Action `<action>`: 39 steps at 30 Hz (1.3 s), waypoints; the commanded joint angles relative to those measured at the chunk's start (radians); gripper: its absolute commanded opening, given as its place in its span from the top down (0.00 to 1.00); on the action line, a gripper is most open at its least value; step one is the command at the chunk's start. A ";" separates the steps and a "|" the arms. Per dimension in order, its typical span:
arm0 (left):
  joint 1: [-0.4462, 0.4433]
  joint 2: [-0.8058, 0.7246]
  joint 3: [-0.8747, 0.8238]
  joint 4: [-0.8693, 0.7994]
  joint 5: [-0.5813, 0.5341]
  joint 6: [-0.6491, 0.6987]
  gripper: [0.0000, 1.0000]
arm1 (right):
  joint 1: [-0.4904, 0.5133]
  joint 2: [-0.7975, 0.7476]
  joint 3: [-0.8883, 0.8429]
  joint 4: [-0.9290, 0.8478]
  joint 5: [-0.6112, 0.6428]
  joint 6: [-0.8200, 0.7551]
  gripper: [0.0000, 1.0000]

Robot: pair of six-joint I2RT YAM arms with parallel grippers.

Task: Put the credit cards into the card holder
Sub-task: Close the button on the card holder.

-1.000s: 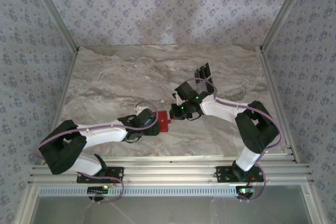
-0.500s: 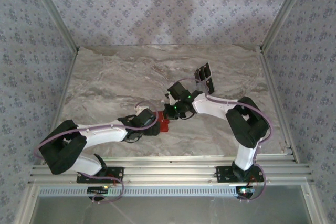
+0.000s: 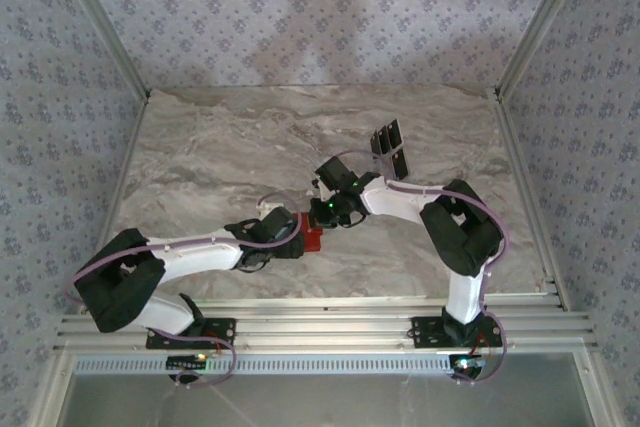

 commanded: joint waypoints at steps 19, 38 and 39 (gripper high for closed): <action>-0.003 0.039 -0.022 -0.007 -0.010 0.013 0.00 | 0.036 0.057 0.031 -0.031 0.002 0.007 1.00; -0.004 0.032 -0.028 0.000 -0.010 0.009 0.00 | 0.035 0.100 -0.049 -0.059 0.044 0.007 1.00; -0.003 0.033 -0.028 -0.001 -0.010 0.010 0.00 | 0.034 0.103 -0.058 -0.056 0.044 0.007 1.00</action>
